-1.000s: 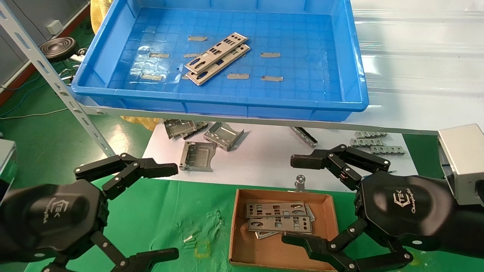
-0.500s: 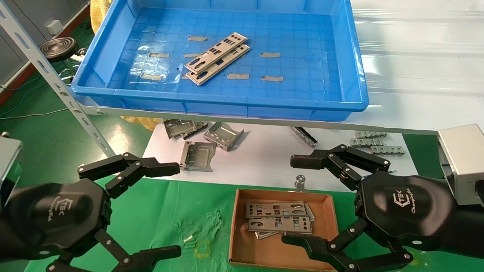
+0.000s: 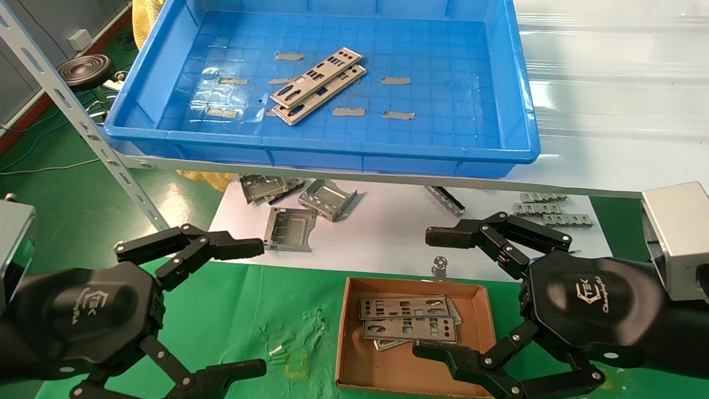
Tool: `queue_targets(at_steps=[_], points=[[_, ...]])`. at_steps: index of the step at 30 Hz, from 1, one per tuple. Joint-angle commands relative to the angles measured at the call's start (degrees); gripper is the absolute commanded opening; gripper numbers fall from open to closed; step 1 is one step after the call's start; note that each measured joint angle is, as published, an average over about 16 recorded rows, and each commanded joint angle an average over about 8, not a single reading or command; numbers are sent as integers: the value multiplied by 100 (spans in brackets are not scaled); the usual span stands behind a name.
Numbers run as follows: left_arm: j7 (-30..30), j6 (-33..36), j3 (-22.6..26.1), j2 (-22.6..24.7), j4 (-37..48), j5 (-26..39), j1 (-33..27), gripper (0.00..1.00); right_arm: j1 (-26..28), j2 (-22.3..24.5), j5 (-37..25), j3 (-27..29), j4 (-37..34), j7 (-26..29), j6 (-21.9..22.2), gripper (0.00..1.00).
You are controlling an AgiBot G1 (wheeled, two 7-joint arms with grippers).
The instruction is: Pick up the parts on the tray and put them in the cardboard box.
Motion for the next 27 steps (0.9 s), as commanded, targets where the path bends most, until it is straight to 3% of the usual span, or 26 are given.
queue_targets(at_steps=[1, 27], points=[[1, -1, 1, 1, 1, 1, -1, 100, 0, 0, 0, 0, 0, 0, 0, 100], [4, -4, 10, 8, 9, 2, -6, 100, 0, 0, 0, 0, 0, 0, 0, 100]])
